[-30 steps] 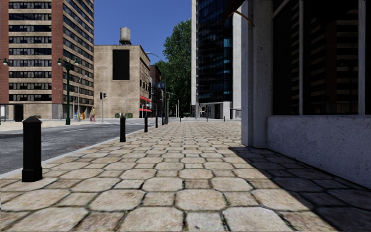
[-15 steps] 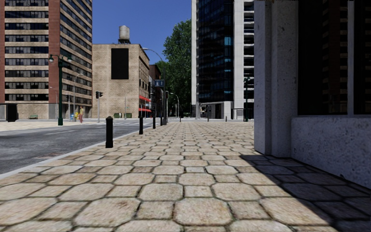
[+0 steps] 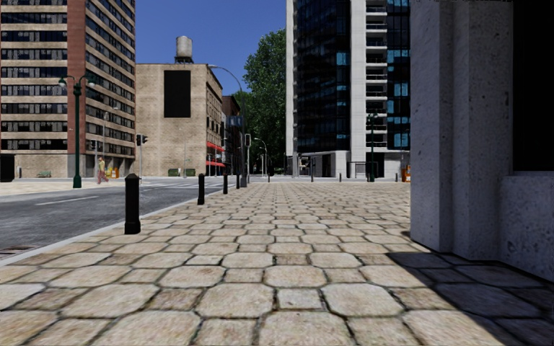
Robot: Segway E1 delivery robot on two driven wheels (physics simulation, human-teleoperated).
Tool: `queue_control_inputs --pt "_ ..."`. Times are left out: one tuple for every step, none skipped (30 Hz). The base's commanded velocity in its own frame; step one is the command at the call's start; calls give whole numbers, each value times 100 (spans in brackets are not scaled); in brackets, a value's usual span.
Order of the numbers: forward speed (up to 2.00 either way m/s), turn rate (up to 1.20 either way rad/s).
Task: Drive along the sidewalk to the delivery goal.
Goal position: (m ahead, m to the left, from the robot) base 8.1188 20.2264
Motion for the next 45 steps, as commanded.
queue_control_inputs --pt "197 0" --pt "197 0" --pt "197 0" --pt "197 0" --pt "197 0" --pt "197 0" --pt "197 0" --pt "197 0" --pt "197 0" --pt "197 0" --pt "197 0" --pt "197 0" --pt "197 0" --pt "197 0" --pt "197 0" --pt "197 0" --pt "197 0" --pt "197 0" --pt "197 0" --pt "197 0" --pt "197 0" --pt "197 0" --pt "197 0" --pt "197 0" --pt "197 0" --pt "197 0" --pt "197 0" --pt "197 0" --pt "197 0" --pt "197 0" --pt "197 0" --pt "197 0" --pt "197 0" --pt "200 0" --pt "200 0" --pt "200 0" --pt "200 0" --pt "200 0" --pt "200 0" --pt "200 0" --pt "200 0" --pt "200 0" --pt "200 0" --pt "200 0" --pt "200 0"
